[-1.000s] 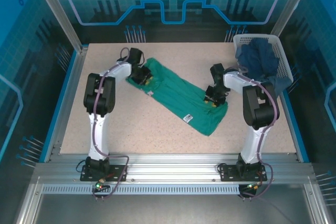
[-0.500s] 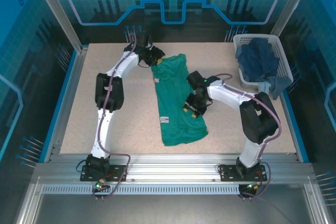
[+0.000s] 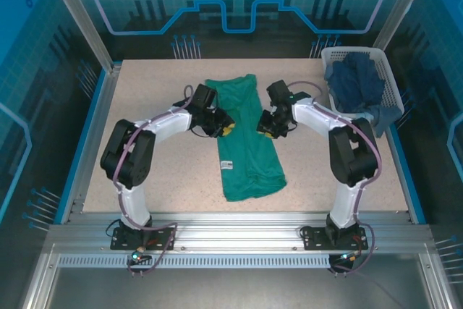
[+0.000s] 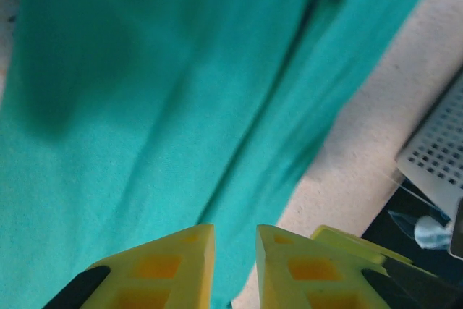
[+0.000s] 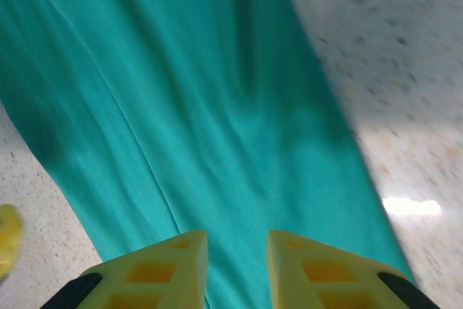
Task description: Fold and stack the t-shirts
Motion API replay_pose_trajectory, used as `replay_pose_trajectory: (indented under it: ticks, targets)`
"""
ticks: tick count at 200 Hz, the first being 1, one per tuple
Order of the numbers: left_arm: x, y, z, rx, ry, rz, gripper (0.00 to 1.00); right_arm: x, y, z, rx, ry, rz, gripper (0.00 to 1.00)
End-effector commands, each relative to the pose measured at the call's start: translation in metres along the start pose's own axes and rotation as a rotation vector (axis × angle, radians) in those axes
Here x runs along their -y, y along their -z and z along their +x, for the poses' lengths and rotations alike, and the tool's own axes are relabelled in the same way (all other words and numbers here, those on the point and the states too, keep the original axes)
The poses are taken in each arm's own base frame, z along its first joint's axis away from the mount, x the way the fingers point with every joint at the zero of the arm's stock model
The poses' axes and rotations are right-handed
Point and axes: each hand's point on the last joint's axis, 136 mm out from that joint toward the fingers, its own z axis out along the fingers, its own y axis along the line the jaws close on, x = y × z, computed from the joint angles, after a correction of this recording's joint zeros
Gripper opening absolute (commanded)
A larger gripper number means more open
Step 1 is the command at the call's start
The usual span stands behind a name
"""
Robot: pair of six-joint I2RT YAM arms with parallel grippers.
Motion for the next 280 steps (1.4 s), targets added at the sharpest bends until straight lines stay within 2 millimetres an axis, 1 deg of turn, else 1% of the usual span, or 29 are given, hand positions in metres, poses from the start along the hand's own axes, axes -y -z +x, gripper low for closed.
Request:
replay_pose_trajectory:
  ticks: [1, 19, 43, 61, 81, 90, 106, 115, 123, 136, 145, 154, 163, 172, 181, 186, 193, 194, 203, 213, 227, 230, 232, 239, 245, 246, 249, 265, 280]
  targets:
    - [0.000, -0.018, -0.018, 0.033, 0.024, 0.000, 0.24, -0.012, -0.015, -0.001, -0.036, 0.032, -0.035, 0.28]
    - [-0.010, -0.031, -0.029, 0.048, 0.025, -0.039, 0.23, -0.014, -0.028, -0.001, -0.059, 0.003, -0.034, 0.28]
    - [-0.022, -0.041, -0.044, 0.064, 0.044, -0.066, 0.23, -0.016, -0.048, 0.005, -0.105, -0.050, -0.023, 0.28]
    - [-0.030, -0.045, -0.057, 0.070, 0.047, -0.088, 0.24, -0.014, -0.060, 0.011, -0.128, -0.098, 0.016, 0.28]
    - [-0.036, -0.047, -0.077, 0.075, 0.043, -0.104, 0.24, -0.008, -0.067, 0.016, -0.131, -0.173, 0.062, 0.29]
    - [-0.036, -0.047, -0.086, 0.079, 0.039, -0.102, 0.24, -0.008, -0.069, 0.018, -0.134, -0.203, 0.060, 0.29]
    - [-0.030, -0.043, -0.099, 0.076, 0.031, -0.089, 0.24, -0.020, -0.072, 0.016, -0.138, -0.212, 0.016, 0.30]
    - [-0.022, -0.038, -0.102, 0.076, 0.017, -0.074, 0.26, -0.025, -0.066, 0.013, -0.125, -0.193, 0.013, 0.30]
    - [-0.011, -0.028, -0.102, 0.084, -0.005, -0.054, 0.28, -0.030, -0.058, 0.010, -0.104, -0.167, 0.009, 0.31]
    - [0.008, -0.007, -0.096, 0.103, -0.049, -0.022, 0.34, -0.038, -0.041, 0.004, -0.058, -0.124, -0.017, 0.34]
    - [0.019, 0.009, -0.087, 0.116, -0.077, -0.005, 0.37, -0.042, -0.027, 0.002, -0.026, -0.091, -0.037, 0.38]
    - [0.022, 0.026, -0.077, 0.132, -0.094, 0.004, 0.39, -0.044, -0.013, 0.002, -0.002, -0.062, -0.047, 0.41]
    - [0.017, 0.039, -0.064, 0.134, -0.100, -0.001, 0.40, -0.041, -0.002, 0.006, 0.010, -0.041, -0.041, 0.45]
    - [0.003, 0.048, -0.048, 0.112, -0.093, -0.026, 0.40, -0.032, 0.006, 0.014, 0.006, -0.036, -0.024, 0.47]
    - [-0.018, 0.055, -0.032, 0.081, -0.090, -0.071, 0.40, -0.021, 0.010, 0.024, -0.006, -0.047, -0.003, 0.47]
    - [-0.033, 0.058, -0.023, 0.058, -0.088, -0.104, 0.40, -0.011, 0.012, 0.035, -0.022, -0.066, 0.011, 0.47]
    - [-0.051, 0.063, -0.010, 0.028, -0.093, -0.144, 0.40, -0.002, 0.016, 0.045, -0.034, -0.090, 0.022, 0.47]
    - [-0.054, 0.064, -0.008, 0.024, -0.093, -0.149, 0.40, 0.002, 0.015, 0.050, -0.041, -0.098, 0.028, 0.47]
    - [-0.078, 0.068, 0.009, -0.021, -0.102, -0.194, 0.41, 0.014, 0.016, 0.067, -0.063, -0.132, 0.038, 0.46]
    - [-0.102, 0.071, 0.027, -0.070, -0.098, -0.236, 0.41, 0.030, 0.015, 0.092, -0.095, -0.183, 0.049, 0.46]
    - [-0.128, 0.075, 0.047, -0.121, -0.098, -0.266, 0.42, 0.041, 0.010, 0.119, -0.135, -0.242, 0.031, 0.46]
    - [-0.134, 0.076, 0.050, -0.128, -0.096, -0.275, 0.43, 0.041, 0.010, 0.122, -0.140, -0.252, 0.027, 0.46]
    - [-0.137, 0.076, 0.052, -0.134, -0.095, -0.279, 0.43, 0.043, 0.007, 0.128, -0.150, -0.263, 0.025, 0.46]
    - [-0.147, 0.076, 0.058, -0.151, -0.092, -0.289, 0.44, 0.044, 0.003, 0.138, -0.170, -0.285, 0.010, 0.46]
    - [-0.154, 0.076, 0.062, -0.160, -0.088, -0.300, 0.45, 0.039, 0.002, 0.140, -0.174, -0.291, -0.007, 0.46]
    - [-0.156, 0.076, 0.063, -0.162, -0.086, -0.303, 0.45, 0.045, -0.002, 0.146, -0.187, -0.298, 0.009, 0.46]
    - [-0.159, 0.076, 0.064, -0.165, -0.087, -0.307, 0.45, 0.047, -0.003, 0.150, -0.193, -0.303, 0.017, 0.46]
    - [-0.173, 0.075, 0.070, -0.178, -0.082, -0.326, 0.45, 0.048, -0.009, 0.161, -0.200, -0.314, 0.042, 0.47]
    - [-0.180, 0.072, 0.071, -0.177, -0.084, -0.326, 0.45, 0.052, -0.017, 0.170, -0.223, -0.335, 0.068, 0.47]
